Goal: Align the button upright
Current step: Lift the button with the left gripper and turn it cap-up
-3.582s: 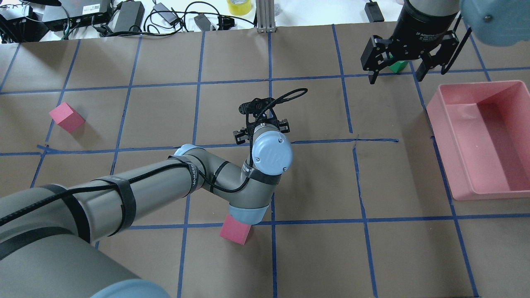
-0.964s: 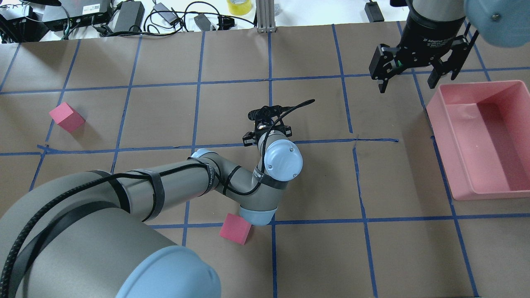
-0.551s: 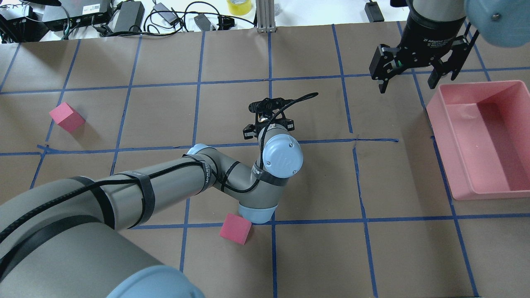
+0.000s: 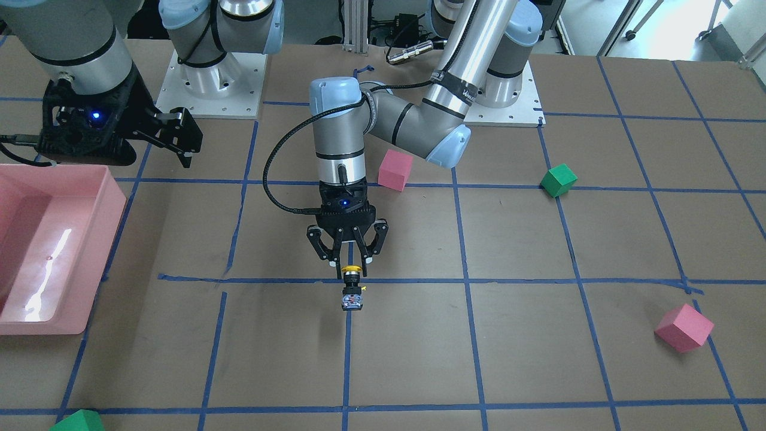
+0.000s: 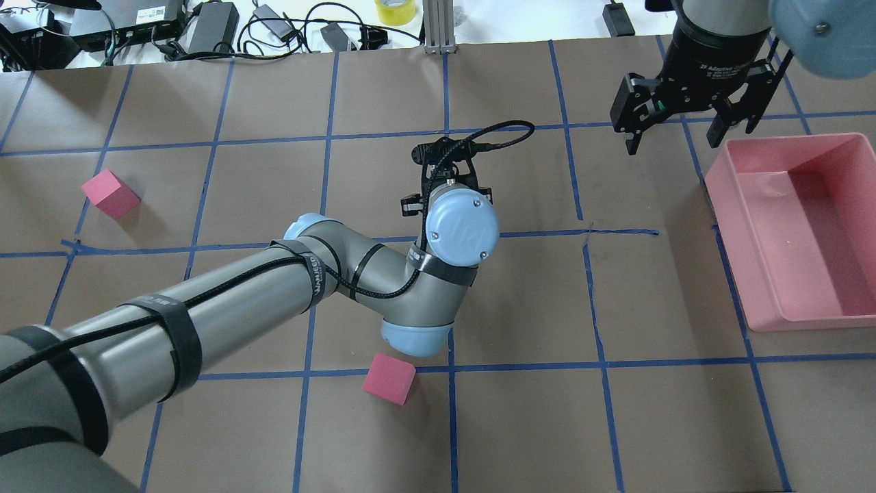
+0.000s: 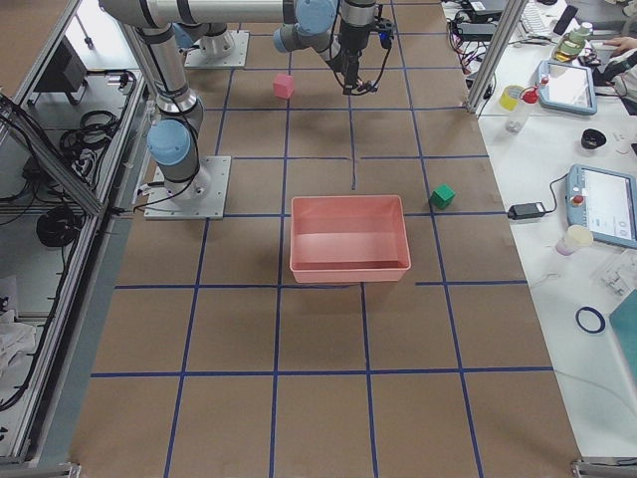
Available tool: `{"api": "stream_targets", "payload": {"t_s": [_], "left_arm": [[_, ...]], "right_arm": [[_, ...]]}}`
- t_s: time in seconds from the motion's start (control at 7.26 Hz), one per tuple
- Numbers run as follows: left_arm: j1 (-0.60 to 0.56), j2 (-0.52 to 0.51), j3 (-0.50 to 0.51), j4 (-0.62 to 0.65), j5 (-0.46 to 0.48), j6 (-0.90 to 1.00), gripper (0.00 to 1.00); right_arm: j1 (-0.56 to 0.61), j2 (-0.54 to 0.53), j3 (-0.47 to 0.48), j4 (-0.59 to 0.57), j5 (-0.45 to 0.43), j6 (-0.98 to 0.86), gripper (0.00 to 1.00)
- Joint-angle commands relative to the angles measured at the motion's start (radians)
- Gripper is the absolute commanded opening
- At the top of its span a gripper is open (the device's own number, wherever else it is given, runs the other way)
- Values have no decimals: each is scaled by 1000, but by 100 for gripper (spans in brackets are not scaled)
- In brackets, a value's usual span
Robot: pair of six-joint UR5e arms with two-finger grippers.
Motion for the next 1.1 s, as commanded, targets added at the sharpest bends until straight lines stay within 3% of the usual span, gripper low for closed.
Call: {"api": "stream_targets", "payload": {"t_s": [0.0, 0.14, 0.28, 0.55, 0.83, 0.96], "left_arm": [[20, 71, 42, -216, -80, 1, 8], [45, 94, 43, -268, -125, 1, 8], [74, 121, 50, -366, -250, 1, 8], [86, 142, 122, -606, -300, -18, 8], [121, 105, 254, -876, -436, -83, 7], [141, 81, 266, -896, -496, -87, 7]], "right_arm": [[0, 0, 0, 0, 0, 0, 100], [-1, 1, 1, -1, 3, -2, 100], [0, 1, 1, 0, 0, 0, 100], [2, -1, 1, 0, -2, 0, 100], [0, -1, 1, 0, -2, 1, 100], [0, -1, 1, 3, -3, 1, 100]]}}
